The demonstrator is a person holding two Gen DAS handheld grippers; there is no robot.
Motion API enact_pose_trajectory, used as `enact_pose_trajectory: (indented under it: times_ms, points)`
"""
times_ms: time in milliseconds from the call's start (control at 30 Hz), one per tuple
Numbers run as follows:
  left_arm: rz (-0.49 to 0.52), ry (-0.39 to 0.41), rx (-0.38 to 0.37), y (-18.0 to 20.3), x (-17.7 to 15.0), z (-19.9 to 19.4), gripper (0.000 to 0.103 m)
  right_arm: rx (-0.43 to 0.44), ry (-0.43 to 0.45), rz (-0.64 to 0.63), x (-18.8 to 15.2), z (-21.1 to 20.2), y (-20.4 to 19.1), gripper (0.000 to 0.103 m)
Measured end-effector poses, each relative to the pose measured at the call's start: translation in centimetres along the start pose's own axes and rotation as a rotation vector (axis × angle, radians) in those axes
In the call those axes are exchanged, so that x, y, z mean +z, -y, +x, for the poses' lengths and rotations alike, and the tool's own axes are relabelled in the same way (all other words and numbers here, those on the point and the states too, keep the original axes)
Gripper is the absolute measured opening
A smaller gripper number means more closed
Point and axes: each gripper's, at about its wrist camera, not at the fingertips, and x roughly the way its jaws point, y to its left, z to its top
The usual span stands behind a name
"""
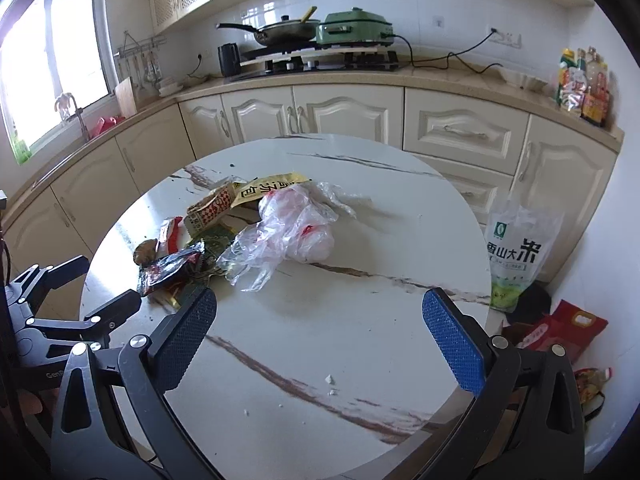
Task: Collect trash
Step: 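Grasp the dark snack wrapper with the left gripper while the right grasps the plastic bag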
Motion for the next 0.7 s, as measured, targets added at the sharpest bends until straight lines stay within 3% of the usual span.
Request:
enact_pose_trajectory:
  times_ms: [33,233,400,500,567,700]
  points:
    - [0.001,-0.016,-0.009,-0.2,0.7,1.3,0.074,0.0,-0.008,-0.002,0.2,0.6,0.1,0.103]
    - [0.047,-0.057,-0.009,-0.9,3.3,6.2,0.068,0.011,-0.03,-0.003,1.6,3.3,0.6,0.103]
    - [0.04,-0.068,-0.073,-1.1,3.8,8.1,0.056,0.03,-0.047,-0.009,2.4,5.3,0.4,0.103]
    - [0.009,-0.068,-0.126,-1.5,3.2,7.9,0.038,0.055,-0.059,-0.002,3.2,6.6,0.3,0.103]
    - [-0.016,-0.05,-0.157,-2.3,3.4,7.7,0.011,0.071,-0.07,0.004,3.9,7.6,0.1,0.103]
    - [-0.053,-0.027,-0.166,-4.0,2.7,6.4,0.006,0.109,-0.108,0.025,5.2,10.2,-0.5,0.103]
